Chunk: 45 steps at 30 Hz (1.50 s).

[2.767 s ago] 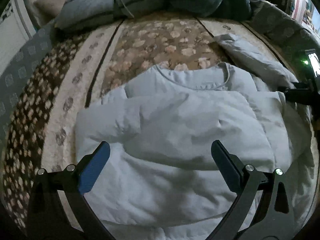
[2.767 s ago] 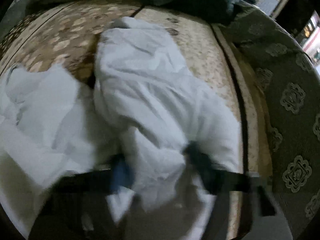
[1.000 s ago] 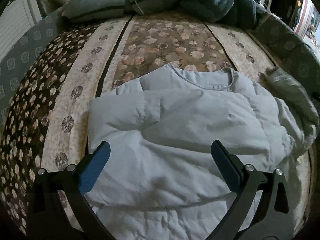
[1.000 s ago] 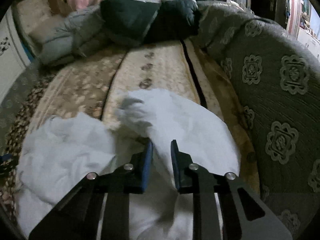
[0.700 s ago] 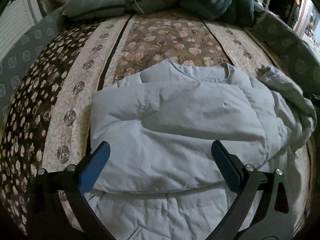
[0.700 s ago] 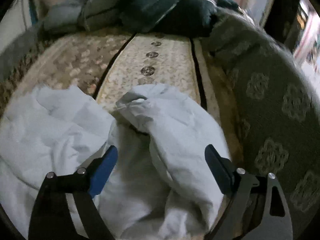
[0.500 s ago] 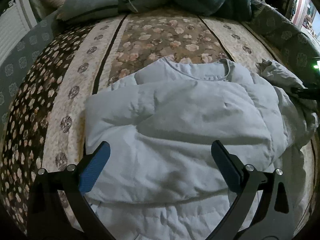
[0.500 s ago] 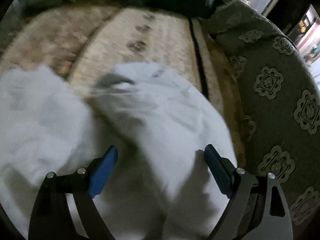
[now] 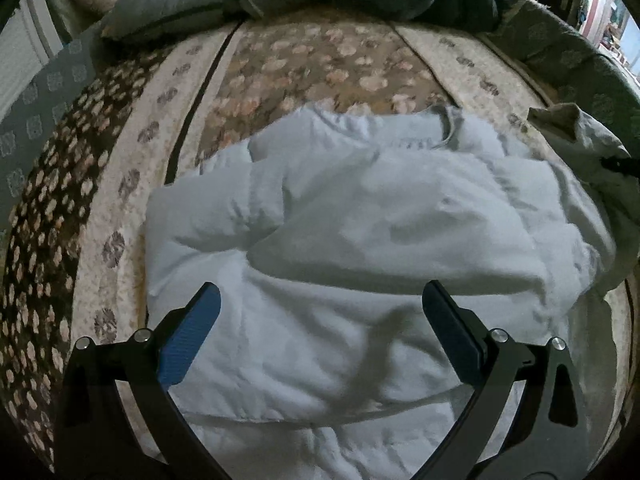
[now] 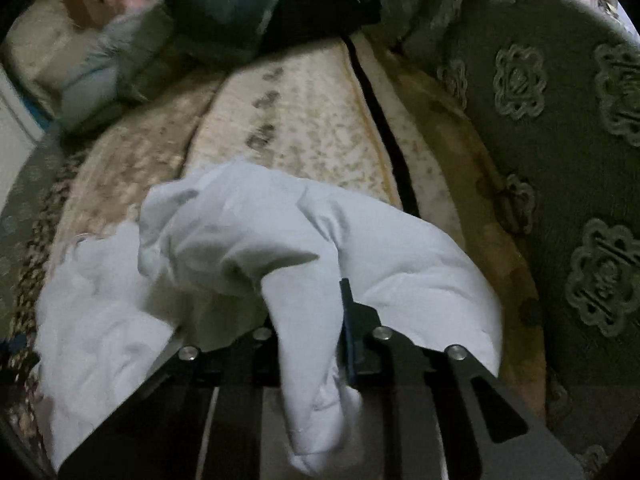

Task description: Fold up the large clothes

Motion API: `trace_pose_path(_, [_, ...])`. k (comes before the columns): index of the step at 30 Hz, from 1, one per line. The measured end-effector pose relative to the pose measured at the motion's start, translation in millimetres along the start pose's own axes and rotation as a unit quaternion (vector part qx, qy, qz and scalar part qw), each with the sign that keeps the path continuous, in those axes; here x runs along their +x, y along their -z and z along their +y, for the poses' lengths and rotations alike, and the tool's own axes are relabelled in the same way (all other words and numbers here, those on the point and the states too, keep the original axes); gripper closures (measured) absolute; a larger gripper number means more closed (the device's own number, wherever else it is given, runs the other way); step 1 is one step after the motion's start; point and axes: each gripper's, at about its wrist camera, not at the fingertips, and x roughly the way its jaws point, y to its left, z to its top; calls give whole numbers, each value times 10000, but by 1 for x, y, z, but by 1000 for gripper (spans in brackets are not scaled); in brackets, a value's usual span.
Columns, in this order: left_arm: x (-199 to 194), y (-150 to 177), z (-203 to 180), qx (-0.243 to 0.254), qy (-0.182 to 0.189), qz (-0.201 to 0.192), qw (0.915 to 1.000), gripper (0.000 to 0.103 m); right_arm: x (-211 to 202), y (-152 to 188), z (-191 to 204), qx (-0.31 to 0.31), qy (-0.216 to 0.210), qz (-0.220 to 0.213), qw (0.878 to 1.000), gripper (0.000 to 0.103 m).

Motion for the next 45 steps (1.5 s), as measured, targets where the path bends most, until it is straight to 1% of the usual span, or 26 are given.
trace_pose_path(2, [-11, -3, -5, 39, 0, -76, 10000, 3, -25, 8, 0, 88, -274, -162, 9995, 87])
trace_pose_path(4, [-19, -6, -9, 61, 5, -117, 9999, 3, -42, 13, 5, 77, -408, -278, 9987, 87])
trace_pose_path(6, [-30, -7, -13, 73, 25, -186, 9998, 3, -63, 21, 14, 95, -650, -369, 9972, 87])
trace_pose_path(8, [-44, -9, -15, 75, 83, -299, 9995, 3, -76, 28, 34, -81, -821, -384, 9959, 87])
trace_pose_path(10, [-57, -7, -16, 116, 84, -390, 9991, 3, -91, 38, 68, -481, -951, -399, 9935, 87])
trace_pose_path(12, [-68, -5, -16, 143, 21, -437, 9989, 3, -101, 49, 99, -784, -1045, -427, 9905, 87])
trace_pose_path(14, [-76, -2, -12, 106, 22, -462, 9989, 3, -101, 61, 128, -1057, -1079, -393, 9877, 87])
trace_pose_path(15, [-79, 1, -9, 96, -1, -472, 9988, 3, -94, 67, 145, -1260, -1006, -302, 9865, 87])
trace_pose_path(16, [-81, 3, -8, 110, -32, -482, 9988, 3, -86, 73, 159, -1460, -845, -240, 9854, 86])
trace_pose_path(17, [-83, 5, -6, 142, -67, -487, 9987, 3, -79, 79, 171, -1654, -682, -160, 9837, 82])
trace_pose_path(18, [-84, 8, -5, 178, -115, -474, 9987, 3, -64, 86, 182, -1820, -504, 89, 9820, 81])
trace_pose_path(19, [-83, 10, -3, 209, -169, -422, 9987, 3, -57, 90, 187, -1948, -286, 186, 9803, 75])
trace_pose_path(21, [-80, 14, 0, 183, -165, -312, 9992, 3, -48, 99, 194, -2297, 162, 203, 9729, 60])
trace_pose_path(22, [-79, 15, 1, 144, -128, -245, 9995, 3, -47, 101, 193, -2342, 254, 320, 9713, 48])
trace_pose_path(23, [-78, 16, 1, 123, -90, -218, 9996, 3, -50, 104, 189, -2342, 275, 410, 9709, 45])
trace_pose_path(24, [-79, 17, -2, 114, -57, -222, 9997, 3, -56, 105, 183, -2365, 220, 413, 9705, 42])
trace_pose_path(26, [-79, 18, -10, 134, 21, -218, 9997, 3, -73, 110, 177, -2475, 152, 404, 9679, 29])
trace_pose_path(28, [-79, 19, -26, 214, 149, -225, 9994, 3, -97, 115, 163, -2555, 91, 303, 9663, 27])
trace_pose_path(30, [-77, 19, -44, 291, 302, -192, 9989, 3, -116, 114, 145, -2472, 122, 169, 9687, 25])
trace_pose_path(31, [-74, 17, -58, 335, 437, -134, 9984, 3, -124, 111, 133, -2385, 190, 50, 9709, 22])
trace_pose_path(32, [-71, 15, -68, 342, 514, -96, 9980, 3, -131, 107, 115, -2235, 367, -101, 9740, 19])
trace_pose_path(34, [-66, 12, -87, 324, 627, -41, 9975, 3, -132, 100, 85, -1897, 689, -185, 9792, 19])
trace_pose_path(35, [-65, 10, -96, 290, 692, -27, 9972, 3, -130, 97, 68, -1652, 783, -209, 9829, 19])
trace_pose_path(38, [-61, 5, -117, 210, 877, 18, 9959, 3, -126, 94, 29, -1145, 894, -278, 9890, 19])
trace_pose_path(41, [-50, -2, -135, 205, 873, 126, 9959, 3, -115, 94, 6, -739, 642, -190, 9950, 19])
trace_pose_path(45, [-17, -9, -157, 258, 895, 566, 9940, 3, -83, 102, -10, -376, 153, 129, 9991, 19])
